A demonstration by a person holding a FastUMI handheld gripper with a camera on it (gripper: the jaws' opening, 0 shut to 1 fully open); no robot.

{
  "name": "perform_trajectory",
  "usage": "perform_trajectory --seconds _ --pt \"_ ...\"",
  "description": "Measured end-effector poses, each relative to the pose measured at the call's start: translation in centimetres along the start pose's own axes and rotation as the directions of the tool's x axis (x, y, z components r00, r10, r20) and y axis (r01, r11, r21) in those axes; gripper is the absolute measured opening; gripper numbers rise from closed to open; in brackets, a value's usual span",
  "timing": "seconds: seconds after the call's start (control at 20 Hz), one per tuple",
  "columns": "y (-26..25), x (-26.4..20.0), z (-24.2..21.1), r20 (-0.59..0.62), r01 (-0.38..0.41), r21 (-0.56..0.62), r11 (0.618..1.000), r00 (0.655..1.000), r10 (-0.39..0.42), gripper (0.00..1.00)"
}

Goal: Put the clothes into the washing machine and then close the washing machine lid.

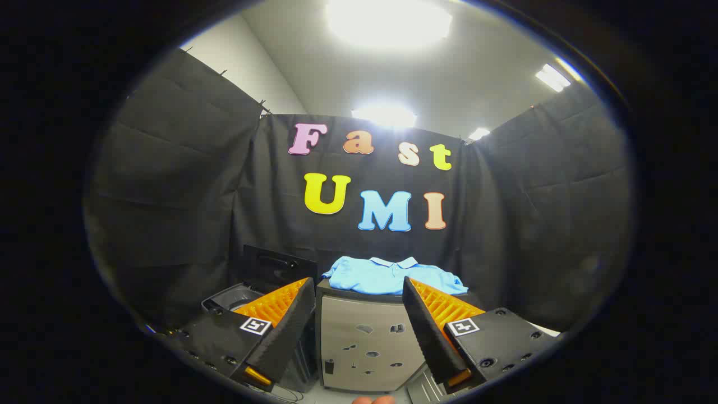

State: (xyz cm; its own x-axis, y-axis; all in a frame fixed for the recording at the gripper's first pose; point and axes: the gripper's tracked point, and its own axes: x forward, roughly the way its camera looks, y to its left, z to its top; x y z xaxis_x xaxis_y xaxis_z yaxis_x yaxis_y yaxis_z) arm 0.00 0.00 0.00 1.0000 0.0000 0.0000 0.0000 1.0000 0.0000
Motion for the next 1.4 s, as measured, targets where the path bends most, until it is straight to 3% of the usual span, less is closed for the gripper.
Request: perform_trajectory --seconds 0.55,1.4 --pt "-0.1 1.2 0.0 -0.004 0.019 0.003 1.0 1.0 -0.019 0.98" --pt "2.7 2.1 -0.3 -0.019 -0.014 0.002 1.0 1.0 0.014 0.98"
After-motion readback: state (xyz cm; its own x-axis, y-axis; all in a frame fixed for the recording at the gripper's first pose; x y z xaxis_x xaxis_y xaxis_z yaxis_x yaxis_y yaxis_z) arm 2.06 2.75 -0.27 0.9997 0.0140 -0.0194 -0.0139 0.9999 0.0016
